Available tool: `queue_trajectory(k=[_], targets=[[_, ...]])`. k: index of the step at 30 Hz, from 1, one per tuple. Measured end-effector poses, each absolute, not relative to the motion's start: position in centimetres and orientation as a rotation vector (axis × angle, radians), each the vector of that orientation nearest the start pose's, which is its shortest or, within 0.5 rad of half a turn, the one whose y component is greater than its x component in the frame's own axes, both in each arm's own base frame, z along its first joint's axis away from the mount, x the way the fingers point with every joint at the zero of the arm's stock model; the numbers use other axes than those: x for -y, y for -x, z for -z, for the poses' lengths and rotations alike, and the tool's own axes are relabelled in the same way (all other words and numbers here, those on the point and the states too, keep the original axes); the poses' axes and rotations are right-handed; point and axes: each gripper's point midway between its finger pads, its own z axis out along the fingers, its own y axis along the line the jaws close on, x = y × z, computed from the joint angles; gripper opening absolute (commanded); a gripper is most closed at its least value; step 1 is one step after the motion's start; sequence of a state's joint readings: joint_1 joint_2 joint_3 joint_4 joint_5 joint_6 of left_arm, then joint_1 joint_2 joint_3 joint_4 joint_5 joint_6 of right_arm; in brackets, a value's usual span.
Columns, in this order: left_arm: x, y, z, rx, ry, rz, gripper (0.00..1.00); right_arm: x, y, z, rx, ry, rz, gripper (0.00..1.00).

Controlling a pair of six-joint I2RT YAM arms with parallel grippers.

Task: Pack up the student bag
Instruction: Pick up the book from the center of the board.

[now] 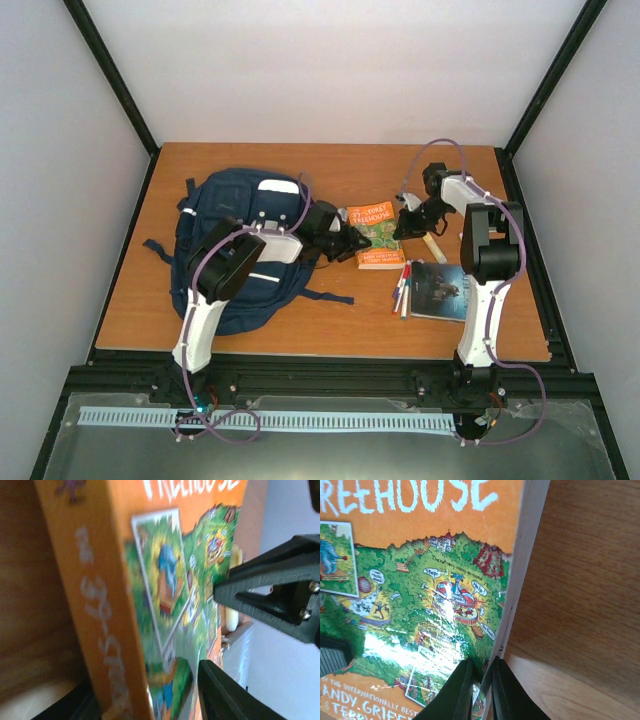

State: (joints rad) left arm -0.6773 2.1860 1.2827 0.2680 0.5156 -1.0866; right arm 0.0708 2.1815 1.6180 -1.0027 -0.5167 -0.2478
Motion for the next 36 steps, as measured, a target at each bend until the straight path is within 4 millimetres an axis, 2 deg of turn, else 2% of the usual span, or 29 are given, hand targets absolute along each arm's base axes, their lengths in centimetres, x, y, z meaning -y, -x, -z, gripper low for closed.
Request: queue_trajectory(k=[4, 9, 16, 19, 21, 24, 27, 30, 33, 36], targets=[[40.4, -36.6, -3.8, -2.588, 0.224, 1.407, 0.19, -11.5, -40.3, -2.6, -2.932, 0.481, -0.790, 0.13], [40.4, -36.8, -5.2, -2.556, 0.227, 1.432, 0.01, -11.6, -40.3, -2.5, -2.910, 0.487, -0.786, 0.24], [38.9, -36.3, -5.7, -2.561, 0.224, 1.402, 0.01, -12.0, -39.7, -2.5, -2.892, 0.478, -0.864, 0.40], [38.1, -35.5, -7.5, -2.557, 0.164, 1.368, 0.01, -12.3, -39.0, -2.9, -2.885, 0.488, -0.894, 0.49], [37.2, -35.0, -9.5, -2.539, 0.115, 1.336, 0.01, -11.9, -38.7, -3.4, -2.876, 0.484, -0.878, 0.52], [35.7, -34.7, -14.1, -2.459, 0.023, 1.288, 0.01, -11.2, -38.2, -5.9, -2.818, 0.479, -0.865, 0.57], [34.1, -34.0, -19.0, -2.355, -0.074, 1.232, 0.01, -11.3, -38.0, -10.8, -2.679, 0.517, -0.841, 0.59], [32.3, -33.0, -22.6, -2.282, -0.141, 1.167, 0.01, -11.8, -37.5, -15.2, -2.552, 0.574, -0.842, 0.59], [30.9, -31.7, -24.5, -2.253, -0.187, 1.122, 0.01, -12.4, -36.5, -18.3, -2.462, 0.622, -0.857, 0.59], [29.4, -30.1, -25.3, -2.249, -0.225, 1.078, 0.01, -12.8, -35.0, -21.1, -2.372, 0.661, -0.865, 0.61]])
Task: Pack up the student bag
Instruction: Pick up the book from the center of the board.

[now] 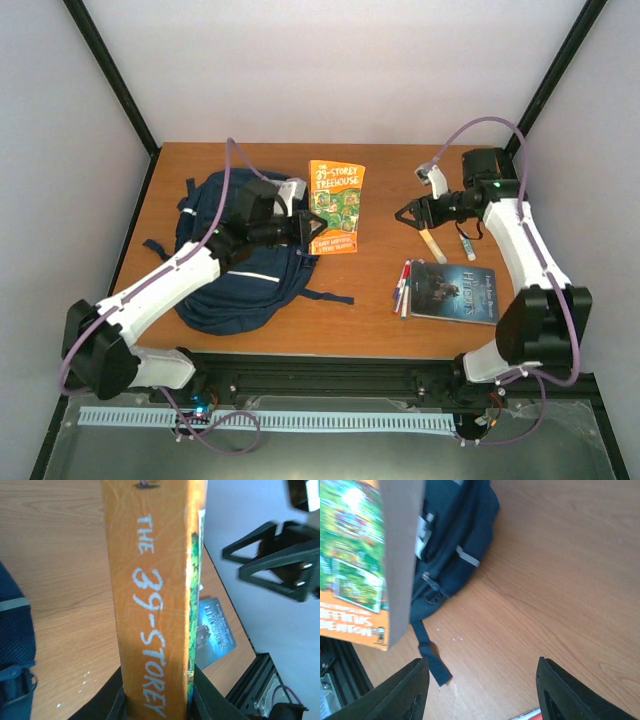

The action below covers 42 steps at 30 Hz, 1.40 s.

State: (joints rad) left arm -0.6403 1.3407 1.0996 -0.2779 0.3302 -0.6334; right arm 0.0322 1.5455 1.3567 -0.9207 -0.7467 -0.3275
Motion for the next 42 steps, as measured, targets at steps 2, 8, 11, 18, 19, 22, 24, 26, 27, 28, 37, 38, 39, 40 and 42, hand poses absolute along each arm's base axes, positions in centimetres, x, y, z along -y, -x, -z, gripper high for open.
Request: queue_trajectory(k=[2, 8, 11, 18, 19, 22, 24, 26, 27, 28, 37, 38, 39, 40, 42], targets=[[28.6, -29.3, -25.4, -2.253, -0.243, 1.050, 0.01, -13.0, -34.3, -23.2, -2.304, 0.683, -0.853, 0.67], [26.5, -27.2, -25.1, -2.258, -0.278, 1.004, 0.01, -13.1, -33.0, -30.2, -2.064, 0.720, -0.749, 1.00], [26.0, -26.3, -24.9, -2.241, -0.293, 1.020, 0.01, -14.1, -32.4, -31.8, -1.966, 0.754, -0.821, 1.00], [26.2, -25.3, -26.0, -2.146, -0.333, 1.144, 0.01, -16.2, -32.5, -28.9, -1.978, 0.742, -1.149, 1.00], [26.4, -25.3, -26.3, -2.129, -0.344, 1.163, 0.01, -16.4, -32.4, -28.5, -1.979, 0.740, -1.186, 1.00], [27.2, -25.0, -27.8, -2.056, -0.376, 1.243, 0.01, -17.1, -31.4, -28.5, -1.952, 0.756, -1.279, 1.00], [27.8, -24.8, -28.8, -2.004, -0.394, 1.304, 0.01, -17.6, -30.9, -29.0, -1.921, 0.782, -1.319, 1.00], [28.2, -24.6, -29.4, -1.964, -0.408, 1.353, 0.01, -18.2, -30.2, -29.4, -1.894, 0.811, -1.362, 1.00], [28.3, -24.5, -29.6, -1.953, -0.412, 1.370, 0.01, -18.5, -29.9, -29.6, -1.882, 0.824, -1.383, 1.00], [28.5, -24.5, -29.8, -1.942, -0.417, 1.384, 0.01, -18.8, -29.6, -29.8, -1.868, 0.839, -1.403, 1.00], [29.0, -24.0, -31.5, -1.866, -0.456, 1.461, 0.01, -22.1, -28.3, -30.1, -1.820, 0.953, -1.494, 0.99], [29.1, -23.9, -31.7, -1.861, -0.461, 1.468, 0.01, -22.6, -28.2, -30.3, -1.812, 0.971, -1.500, 0.98], [29.2, -23.8, -31.8, -1.856, -0.467, 1.477, 0.01, -22.9, -28.0, -30.5, -1.803, 0.984, -1.503, 0.98], [29.3, -23.7, -31.8, -1.854, -0.473, 1.484, 0.01, -23.1, -27.9, -30.8, -1.793, 0.997, -1.506, 0.97], [29.4, -23.6, -31.8, -1.853, -0.481, 1.496, 0.01, -23.5, -27.6, -31.7, -1.763, 1.021, -1.516, 0.97]])
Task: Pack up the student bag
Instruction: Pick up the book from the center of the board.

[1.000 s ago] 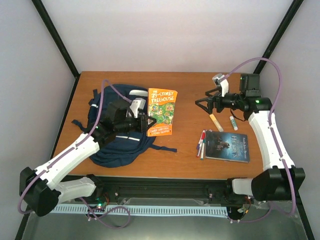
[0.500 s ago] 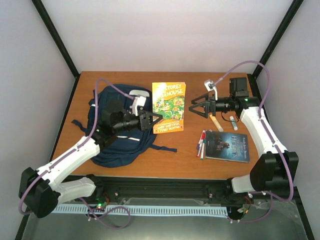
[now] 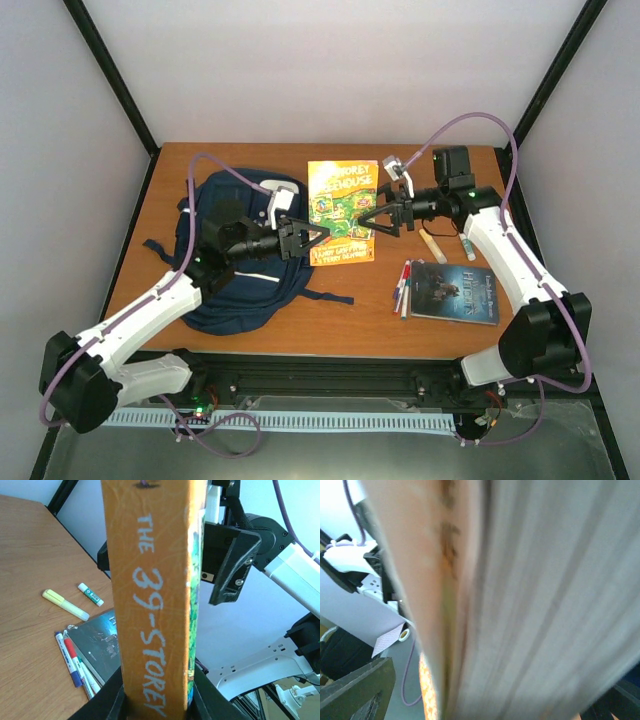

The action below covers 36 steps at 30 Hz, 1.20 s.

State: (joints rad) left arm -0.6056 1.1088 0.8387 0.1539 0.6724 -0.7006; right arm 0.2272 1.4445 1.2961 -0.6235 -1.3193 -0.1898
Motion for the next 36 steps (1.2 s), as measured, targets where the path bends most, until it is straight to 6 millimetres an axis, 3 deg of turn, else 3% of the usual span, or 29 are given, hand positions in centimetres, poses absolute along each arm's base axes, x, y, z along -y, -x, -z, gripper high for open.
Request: queue_trajectory(k=[3, 8, 13, 26, 36], targets=[[29.4, -23.6, -31.8, -1.853, -0.484, 1.502, 0.01, -23.9, -26.9, -32.8, -1.721, 1.054, -1.545, 0.90], [29.3, -24.0, -31.7, -1.853, -0.465, 1.477, 0.01, -24.6, -25.0, -34.4, -1.634, 1.132, -1.651, 0.69], [29.5, -24.8, -30.9, -1.874, -0.450, 1.448, 0.04, -24.5, -25.7, -33.6, -1.622, 1.141, -1.678, 0.53], [29.4, -25.4, -28.9, -1.960, -0.405, 1.401, 0.06, -24.5, -26.6, -30.6, -1.780, 1.023, -1.657, 0.50], [29.5, -25.7, -29.2, -1.936, -0.396, 1.390, 0.03, -24.4, -26.4, -31.3, -1.787, 0.980, -1.549, 0.45]])
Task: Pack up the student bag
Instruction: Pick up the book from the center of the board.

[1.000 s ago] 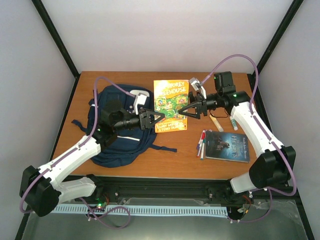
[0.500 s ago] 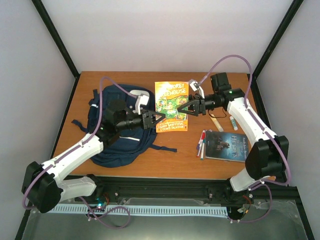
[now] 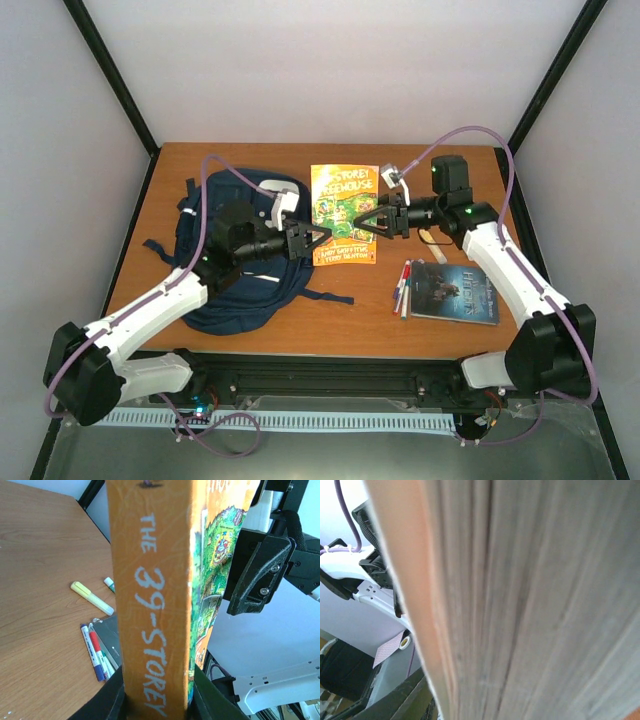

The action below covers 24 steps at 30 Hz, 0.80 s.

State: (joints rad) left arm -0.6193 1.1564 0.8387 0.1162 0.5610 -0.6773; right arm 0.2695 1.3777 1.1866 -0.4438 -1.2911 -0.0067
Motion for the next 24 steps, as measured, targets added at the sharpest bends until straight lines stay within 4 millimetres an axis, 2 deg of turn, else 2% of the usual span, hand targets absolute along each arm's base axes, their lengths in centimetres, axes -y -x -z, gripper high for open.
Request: queue_trajectory(k=[4, 7, 9, 14, 19, 20, 22, 23, 24], targets=[[29.5, -25.6, -28.7, -1.938, -0.389, 1.398, 0.01, -24.3, -26.1, -30.9, -1.796, 0.952, -1.535, 0.45], [29.5, -25.5, -28.6, -1.937, -0.380, 1.401, 0.01, -24.2, -25.9, -30.9, -1.796, 0.938, -1.524, 0.52], [29.5, -25.6, -28.8, -1.929, -0.371, 1.400, 0.01, -24.2, -25.8, -31.2, -1.790, 0.937, -1.522, 0.52], [29.3, -25.6, -29.3, -1.909, -0.364, 1.401, 0.01, -24.2, -25.7, -31.8, -1.770, 0.940, -1.510, 0.46], [29.3, -25.6, -29.2, -1.902, -0.362, 1.405, 0.01, -24.2, -25.9, -31.8, -1.781, 0.924, -1.507, 0.36], [29.3, -25.6, -29.2, -1.902, -0.362, 1.405, 0.03, -24.2, -25.9, -31.7, -1.784, 0.921, -1.505, 0.33], [29.3, -25.6, -29.2, -1.901, -0.362, 1.405, 0.14, -24.2, -26.0, -31.7, -1.789, 0.913, -1.500, 0.27], [29.3, -25.6, -29.2, -1.901, -0.362, 1.405, 0.25, -24.2, -26.1, -31.6, -1.792, 0.910, -1.497, 0.21], [29.3, -25.6, -29.2, -1.901, -0.363, 1.405, 0.40, -24.1, -26.2, -31.6, -1.795, 0.906, -1.491, 0.15]])
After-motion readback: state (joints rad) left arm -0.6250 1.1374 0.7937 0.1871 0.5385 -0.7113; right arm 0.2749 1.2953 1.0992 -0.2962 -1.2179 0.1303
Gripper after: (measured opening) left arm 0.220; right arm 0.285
